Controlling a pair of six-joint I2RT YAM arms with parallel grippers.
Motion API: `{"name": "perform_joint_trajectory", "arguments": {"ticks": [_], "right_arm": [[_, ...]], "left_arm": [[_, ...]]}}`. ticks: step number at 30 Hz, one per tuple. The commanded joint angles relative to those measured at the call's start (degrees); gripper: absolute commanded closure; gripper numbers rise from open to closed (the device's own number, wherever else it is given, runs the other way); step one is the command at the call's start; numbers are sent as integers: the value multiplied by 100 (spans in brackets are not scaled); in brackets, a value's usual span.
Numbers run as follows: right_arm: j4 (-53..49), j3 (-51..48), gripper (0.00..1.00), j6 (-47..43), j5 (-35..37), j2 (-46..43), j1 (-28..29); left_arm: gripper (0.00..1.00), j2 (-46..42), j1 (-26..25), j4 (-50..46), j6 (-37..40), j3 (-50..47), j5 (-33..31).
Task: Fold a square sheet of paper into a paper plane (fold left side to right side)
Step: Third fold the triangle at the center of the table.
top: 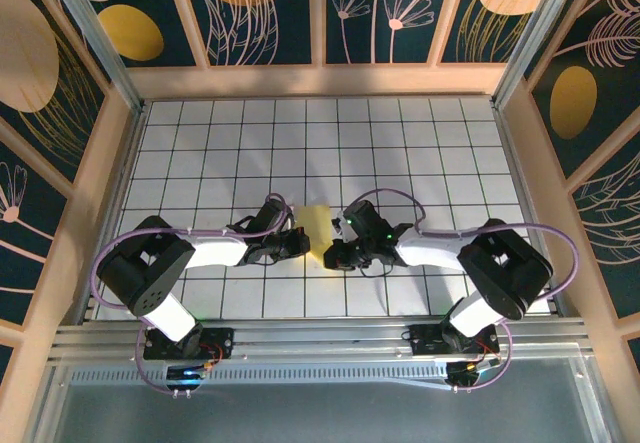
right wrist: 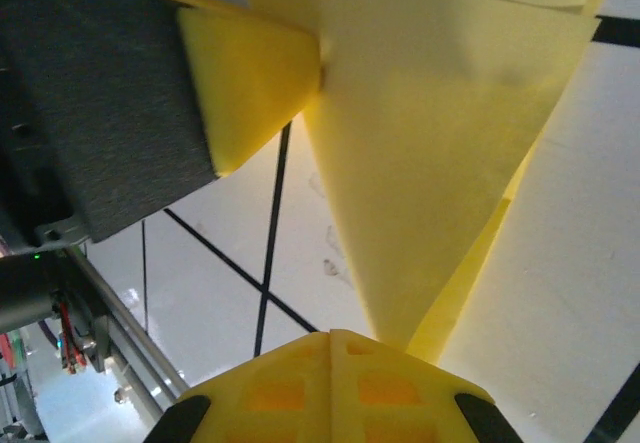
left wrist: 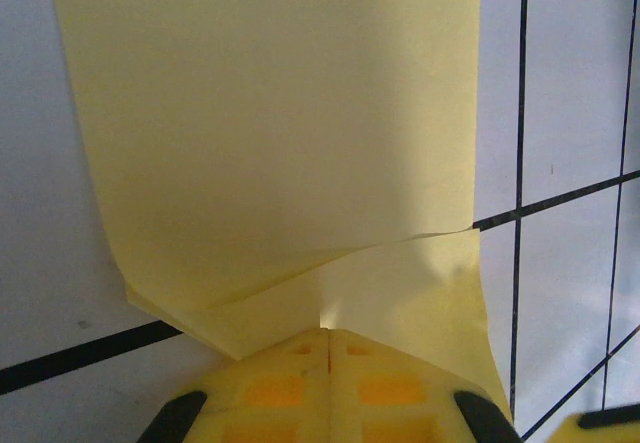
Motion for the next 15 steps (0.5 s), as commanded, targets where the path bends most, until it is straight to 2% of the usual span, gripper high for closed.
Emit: {"name": "perform_joint_trajectory", "arguments": {"ticks": [1,8,15], "right_arm": [[134,109,100,10,180,156,14],[216,-105,100,113,287,225,-71],[-130,-85,100,-34,475,371,-73]], "left_arm": [[100,162,-16,-454,98,21,-210],[100,181,-15,-445,101,40,-197],[100,146,-14,-410,90,50,-166]]}}
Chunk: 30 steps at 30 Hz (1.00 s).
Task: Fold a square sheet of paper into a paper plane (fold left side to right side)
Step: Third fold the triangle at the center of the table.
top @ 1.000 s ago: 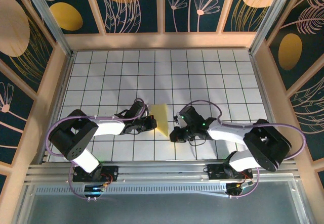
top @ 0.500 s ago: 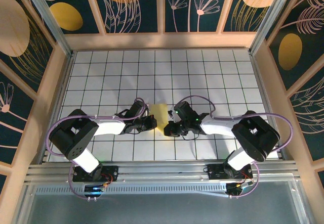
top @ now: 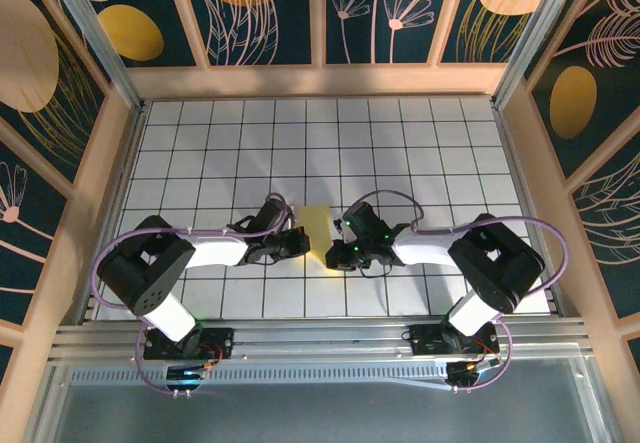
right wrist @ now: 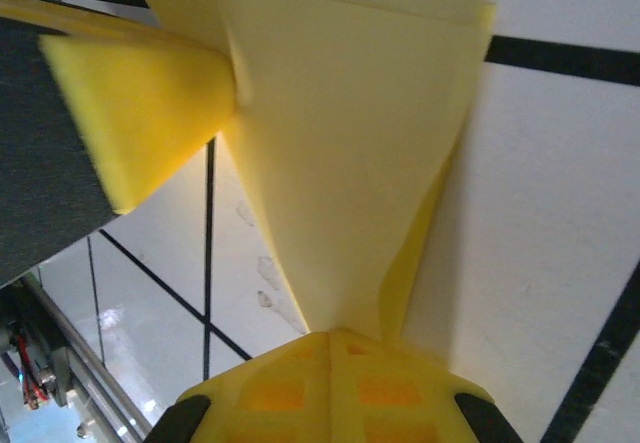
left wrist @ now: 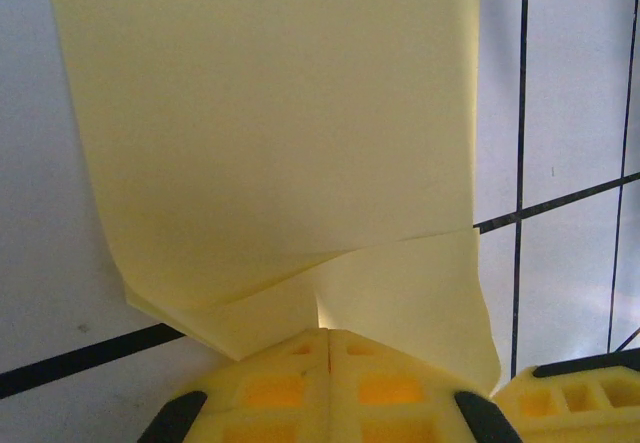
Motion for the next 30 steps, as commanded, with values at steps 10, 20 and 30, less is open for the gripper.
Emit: {"name": "perform_joint_trajectory", "arguments": {"ticks": [10,20,30], "right_arm": [[-603,-63,100,-176,385,275,-34],[-876,-24,100,-299,608,417,-34],[-1134,86,100,-297,809,502,-34]], "left_arm": [[92,-276,-20,-325,131,98,-163],[95,-1392,-74,162,119,-364,-159],[99,-1054,-333,1404,-457,-872,242]]}}
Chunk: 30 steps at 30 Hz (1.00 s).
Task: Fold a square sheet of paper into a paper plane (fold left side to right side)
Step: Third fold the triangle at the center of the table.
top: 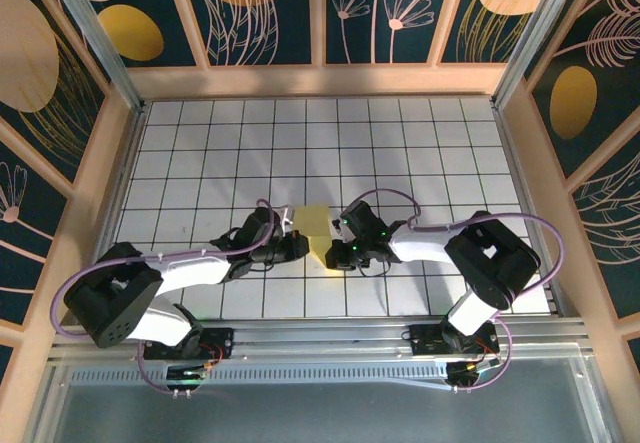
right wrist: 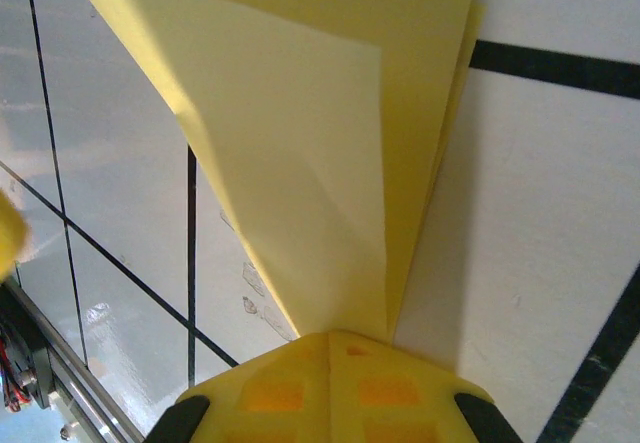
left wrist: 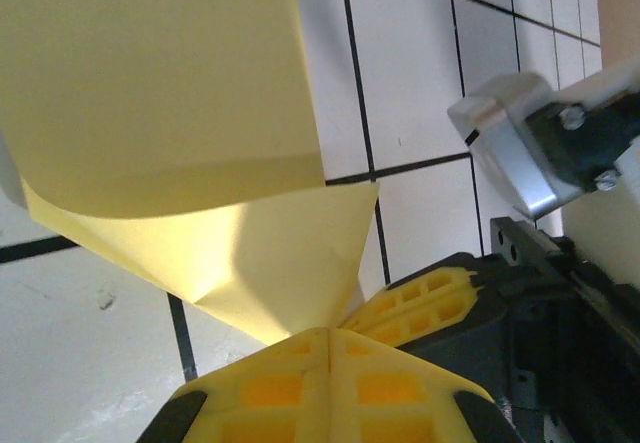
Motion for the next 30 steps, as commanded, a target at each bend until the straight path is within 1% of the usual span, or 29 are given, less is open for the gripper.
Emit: {"name": "perform_joint_trajectory", "arguments": {"ticks": [1,12,20,30], "right_arm": [[-815,-106,100,-126,771,346,-36],[-926,-19,100,-164,847,409,-34],[-1022,-21,100,-200,899,394,-34],[-1135,-10,100,-226,965,372,-34]], "left_arm": [[100,216,-72,671,-241,-47,174],[100,858,-114,1122,-393,139,337],[100,1119,-114,1161,-493,191,137],[100,1352,-106,912,-528,255,-126]]}}
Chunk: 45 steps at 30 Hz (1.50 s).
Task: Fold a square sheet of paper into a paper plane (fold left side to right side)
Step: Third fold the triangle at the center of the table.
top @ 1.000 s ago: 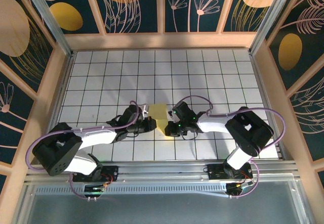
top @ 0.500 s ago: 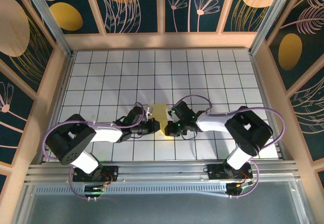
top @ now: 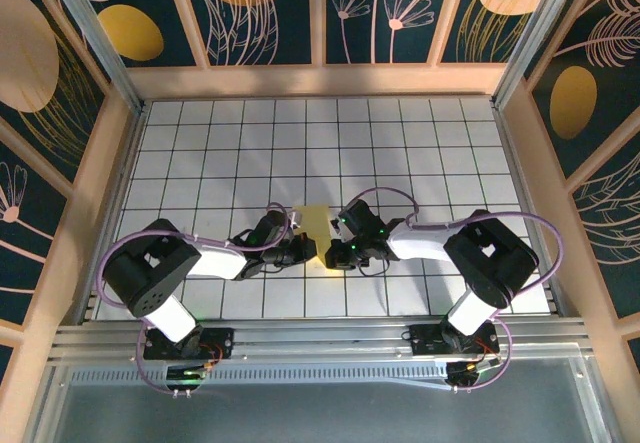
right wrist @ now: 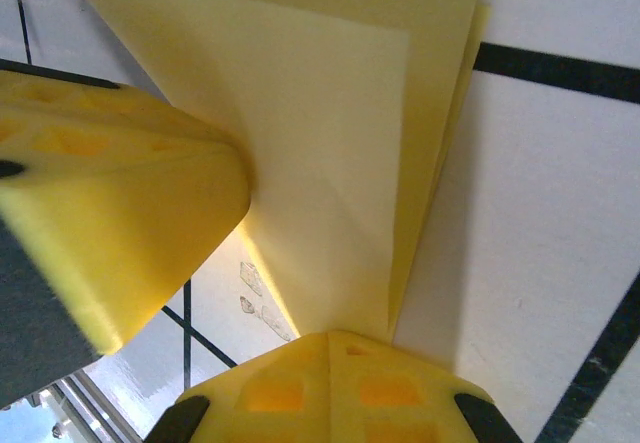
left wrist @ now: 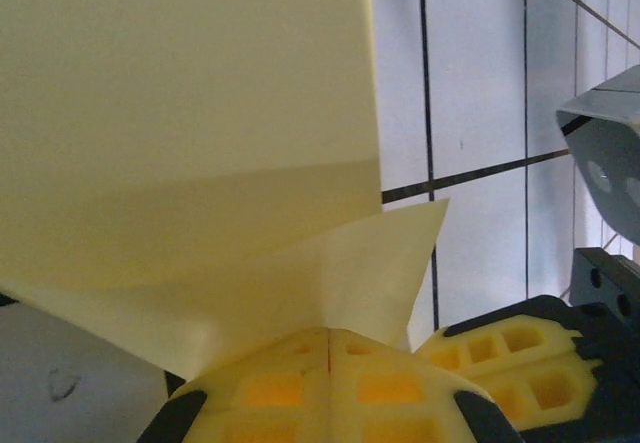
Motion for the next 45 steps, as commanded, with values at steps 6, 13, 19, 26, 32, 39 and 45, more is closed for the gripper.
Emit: {"name": "perform_joint_trajectory", "arguments": {"ticks": [6,13,19,26,32,39,45], "right_arm": [[-951,-154,100,-127,975,310,-36],[-1029,-163,100,-164,972,332,-20],[-1101,-167,100,-209,975,362,-18],[-1093,-136,100,-227,922,439,-1],[-1075,-136,100,-218,912,428,17],[-996,-136,100,-194,911,346,17],[-936,-79,100,-161,937,342,13]], "left_arm": [[100,144,-5,-223,-187,149,-333],[100,48,197,-156,-309,-88,-393],[100,-97,634,-239,-90,-199,-357],[99,-241,1096,-662,382,-98,-460],[99,-324,1485,-909,699,-17,-511],[98,-1364,1516,-1363,1101,53,-529],[100,-1678,1138,-1072,1106,-144,386]]}}
